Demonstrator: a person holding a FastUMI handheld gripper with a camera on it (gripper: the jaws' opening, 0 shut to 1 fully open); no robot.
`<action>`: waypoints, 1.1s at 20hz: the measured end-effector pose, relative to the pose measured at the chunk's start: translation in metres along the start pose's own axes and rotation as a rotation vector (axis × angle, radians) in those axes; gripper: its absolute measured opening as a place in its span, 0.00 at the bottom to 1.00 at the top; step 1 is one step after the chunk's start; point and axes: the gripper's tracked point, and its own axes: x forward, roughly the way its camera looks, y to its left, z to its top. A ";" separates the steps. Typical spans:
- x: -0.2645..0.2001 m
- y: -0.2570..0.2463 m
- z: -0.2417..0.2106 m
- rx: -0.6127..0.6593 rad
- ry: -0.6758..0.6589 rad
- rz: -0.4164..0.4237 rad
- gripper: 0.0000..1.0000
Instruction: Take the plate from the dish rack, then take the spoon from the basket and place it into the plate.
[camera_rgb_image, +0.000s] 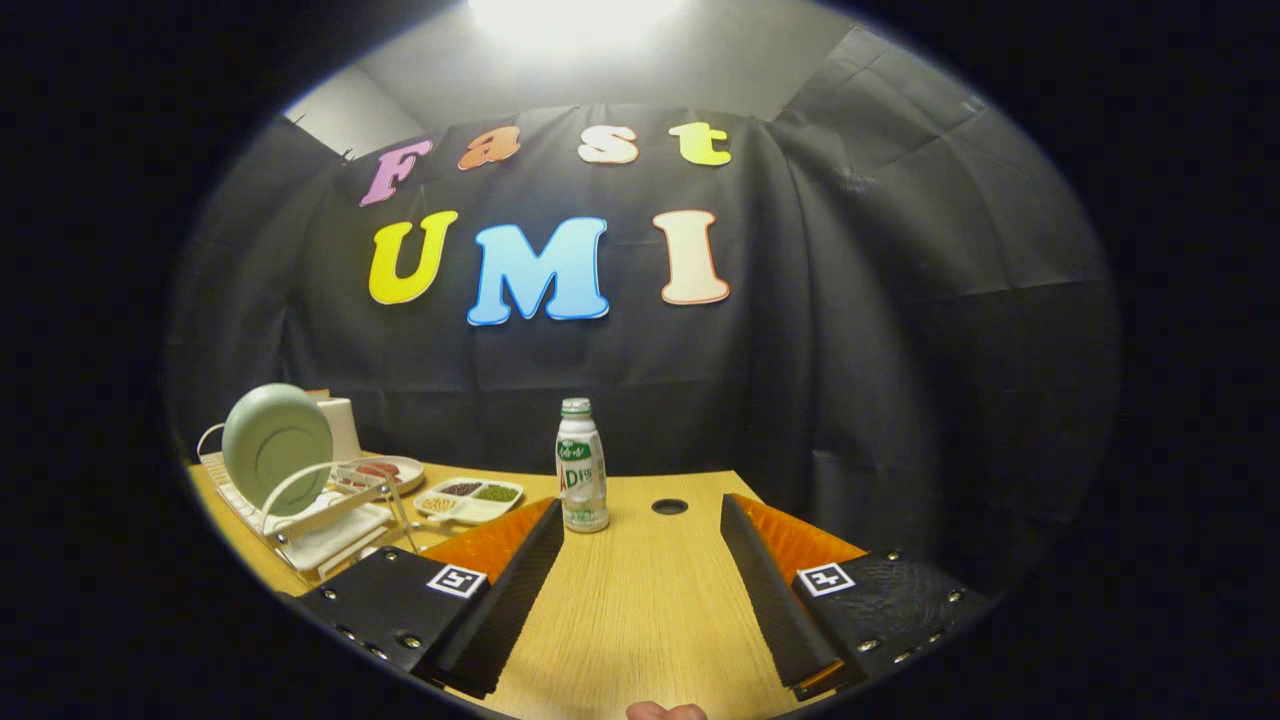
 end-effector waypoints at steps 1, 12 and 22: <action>-0.001 0.003 0.019 -0.004 -0.015 0.004 0.97; -0.039 0.069 0.159 -0.074 -0.015 -0.030 0.97; -0.043 0.189 0.203 -0.012 0.020 0.000 0.97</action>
